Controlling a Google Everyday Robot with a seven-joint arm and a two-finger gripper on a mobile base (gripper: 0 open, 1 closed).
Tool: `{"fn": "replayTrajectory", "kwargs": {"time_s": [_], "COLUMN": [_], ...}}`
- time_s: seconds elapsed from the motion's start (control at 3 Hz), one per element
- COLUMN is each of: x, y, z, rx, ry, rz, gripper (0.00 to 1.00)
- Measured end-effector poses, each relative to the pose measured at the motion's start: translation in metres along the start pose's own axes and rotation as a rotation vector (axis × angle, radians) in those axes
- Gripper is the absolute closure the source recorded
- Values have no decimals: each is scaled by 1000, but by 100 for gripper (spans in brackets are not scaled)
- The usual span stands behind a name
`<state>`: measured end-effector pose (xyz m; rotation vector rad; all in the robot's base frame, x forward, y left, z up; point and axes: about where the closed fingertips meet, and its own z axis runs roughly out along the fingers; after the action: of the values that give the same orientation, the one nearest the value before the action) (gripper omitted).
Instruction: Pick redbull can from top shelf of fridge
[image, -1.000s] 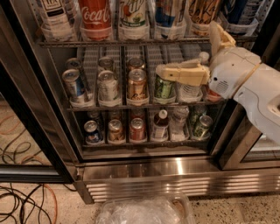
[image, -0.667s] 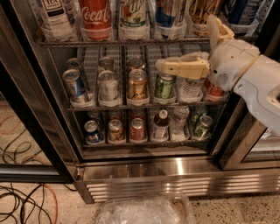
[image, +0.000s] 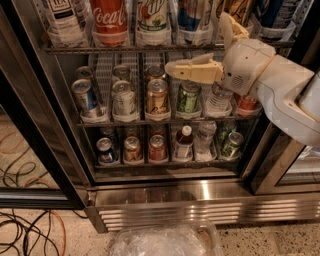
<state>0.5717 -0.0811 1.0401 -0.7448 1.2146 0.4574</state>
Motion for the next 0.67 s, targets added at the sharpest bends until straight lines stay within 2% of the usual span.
{"fn": "replayTrajectory", "kwargs": {"time_s": [0.67], "x": [-2], "y": [7], "z": [-14], "rx": [34], "ry": [1], "rz": [4], "gripper": [0]}}
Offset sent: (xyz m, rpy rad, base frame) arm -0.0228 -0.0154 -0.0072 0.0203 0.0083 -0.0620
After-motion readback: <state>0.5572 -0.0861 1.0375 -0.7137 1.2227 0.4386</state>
